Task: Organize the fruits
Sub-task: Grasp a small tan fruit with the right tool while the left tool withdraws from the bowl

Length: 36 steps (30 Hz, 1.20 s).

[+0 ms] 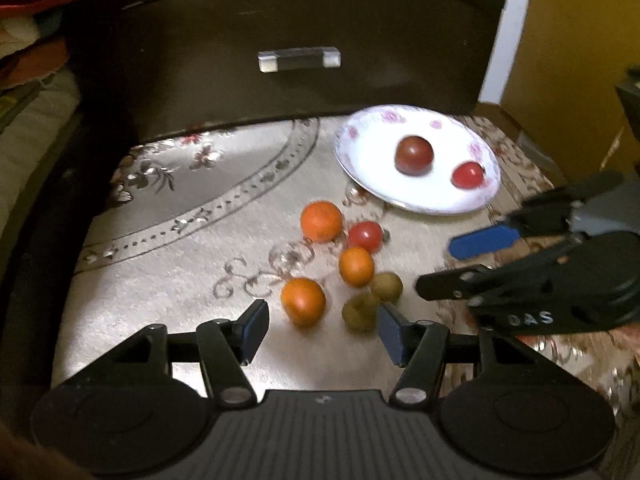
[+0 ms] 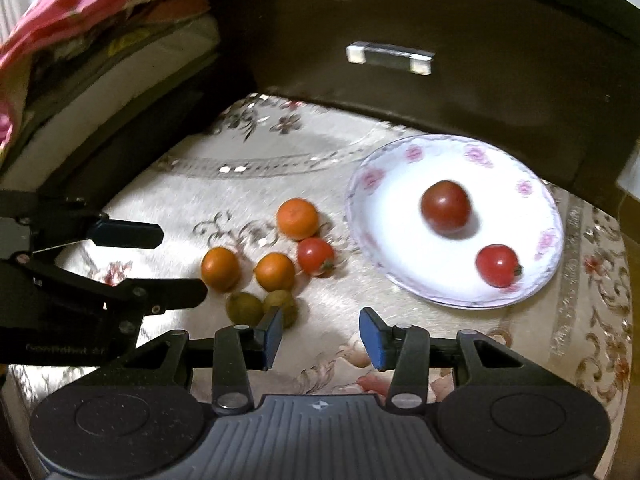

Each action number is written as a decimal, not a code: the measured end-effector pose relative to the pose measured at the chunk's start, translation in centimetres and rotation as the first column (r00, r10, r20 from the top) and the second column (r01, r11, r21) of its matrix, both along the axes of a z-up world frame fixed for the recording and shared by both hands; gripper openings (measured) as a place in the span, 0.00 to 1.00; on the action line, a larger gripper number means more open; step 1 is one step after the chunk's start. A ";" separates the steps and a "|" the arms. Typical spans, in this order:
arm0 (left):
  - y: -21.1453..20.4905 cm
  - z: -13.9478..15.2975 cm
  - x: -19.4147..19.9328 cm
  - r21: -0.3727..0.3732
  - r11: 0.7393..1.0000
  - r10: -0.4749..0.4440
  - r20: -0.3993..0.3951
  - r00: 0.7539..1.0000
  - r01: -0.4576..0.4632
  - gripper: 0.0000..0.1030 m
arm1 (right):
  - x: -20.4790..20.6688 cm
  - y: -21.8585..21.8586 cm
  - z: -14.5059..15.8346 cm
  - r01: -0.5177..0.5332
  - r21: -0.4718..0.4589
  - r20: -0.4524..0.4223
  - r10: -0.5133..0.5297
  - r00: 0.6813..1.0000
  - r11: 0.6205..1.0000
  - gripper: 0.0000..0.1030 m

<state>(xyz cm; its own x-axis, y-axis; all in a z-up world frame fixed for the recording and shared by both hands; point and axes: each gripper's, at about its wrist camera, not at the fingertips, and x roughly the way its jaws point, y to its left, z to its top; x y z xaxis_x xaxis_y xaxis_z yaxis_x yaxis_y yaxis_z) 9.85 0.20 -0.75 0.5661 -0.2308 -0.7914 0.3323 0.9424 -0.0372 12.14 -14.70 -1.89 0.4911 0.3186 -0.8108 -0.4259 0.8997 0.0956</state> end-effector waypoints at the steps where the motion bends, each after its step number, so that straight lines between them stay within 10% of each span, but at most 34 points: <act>1: 0.0 -0.1 -0.2 0.002 1.000 -0.013 -0.002 1.000 0.013 0.62 | 0.0 0.3 -0.2 -0.013 -0.005 -0.004 0.013 1.000 1.000 0.39; 36: -2.5 -2.6 0.9 -0.008 0.989 -0.149 -0.026 0.989 0.149 0.62 | 0.9 1.2 -2.0 -0.066 -0.048 -0.060 0.063 0.996 0.997 0.20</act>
<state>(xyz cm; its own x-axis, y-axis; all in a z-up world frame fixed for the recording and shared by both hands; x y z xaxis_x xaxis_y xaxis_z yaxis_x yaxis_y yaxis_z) 10.74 -2.29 -3.37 0.5041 -0.3159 -0.8038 0.4675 0.8824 -0.0536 13.08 -13.52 -3.91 0.4218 0.3065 -0.8533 -0.4780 0.8749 0.0780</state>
